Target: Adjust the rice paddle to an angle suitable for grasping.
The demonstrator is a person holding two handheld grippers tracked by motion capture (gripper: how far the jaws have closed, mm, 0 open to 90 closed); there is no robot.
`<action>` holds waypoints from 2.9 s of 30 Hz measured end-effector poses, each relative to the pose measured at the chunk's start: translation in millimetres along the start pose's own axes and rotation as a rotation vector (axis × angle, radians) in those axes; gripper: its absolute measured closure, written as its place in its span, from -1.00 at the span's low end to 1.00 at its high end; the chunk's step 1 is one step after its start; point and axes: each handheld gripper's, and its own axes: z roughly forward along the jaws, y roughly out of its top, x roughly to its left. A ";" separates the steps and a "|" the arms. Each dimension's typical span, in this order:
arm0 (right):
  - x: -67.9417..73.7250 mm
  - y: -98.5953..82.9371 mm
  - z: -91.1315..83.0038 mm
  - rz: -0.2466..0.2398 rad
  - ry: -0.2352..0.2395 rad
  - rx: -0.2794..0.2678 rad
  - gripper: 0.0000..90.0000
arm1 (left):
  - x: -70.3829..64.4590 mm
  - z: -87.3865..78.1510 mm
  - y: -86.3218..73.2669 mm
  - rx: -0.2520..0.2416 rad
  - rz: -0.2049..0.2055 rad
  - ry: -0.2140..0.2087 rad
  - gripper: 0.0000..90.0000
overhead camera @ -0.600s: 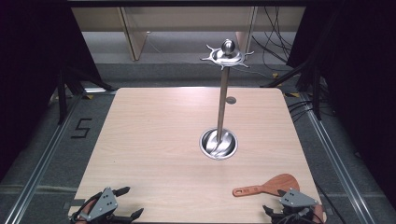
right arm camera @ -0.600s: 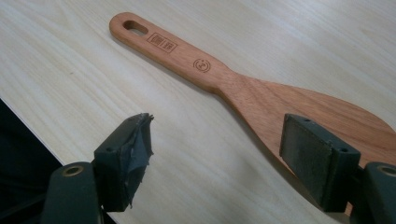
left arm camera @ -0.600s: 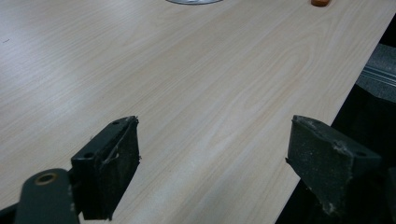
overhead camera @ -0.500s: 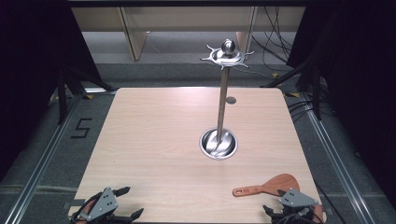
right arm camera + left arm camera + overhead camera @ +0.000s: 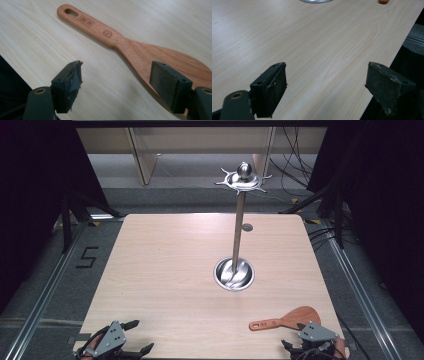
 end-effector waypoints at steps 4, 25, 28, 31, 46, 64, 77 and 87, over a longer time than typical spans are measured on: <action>-1.2 2.0 -0.3 -0.017 0.010 0.002 -0.39 | -2.7 2.5 -0.9 -0.025 -0.031 -0.003 -0.64; -1.0 51.5 6.5 -0.164 0.111 0.079 -0.24 | 0.2 2.1 -0.5 -0.014 -0.021 0.000 -0.63; -0.4 55.3 16.2 -0.171 0.125 0.093 -0.24 | 0.3 1.9 -0.4 -0.015 -0.021 0.005 -0.63; -3.0 60.6 27.4 -0.167 0.153 0.144 -0.24 | -0.1 1.7 -0.5 -0.013 -0.023 0.002 -0.63; -1.6 87.2 53.0 -0.275 0.244 0.290 0.02 | 0.0 1.7 -0.8 -0.013 -0.024 0.003 -0.63; -2.4 100.9 67.9 -0.297 0.276 0.420 0.11 | 0.3 1.4 -0.3 -0.013 -0.019 0.003 -0.63; -9.9 115.3 78.7 -0.321 0.300 0.529 0.44 | -0.6 1.0 -0.3 -0.005 -0.014 0.002 -0.63; -8.0 121.9 84.0 -0.348 0.287 0.584 0.47 | -0.1 -0.3 0.4 -0.009 -0.004 -0.002 -0.63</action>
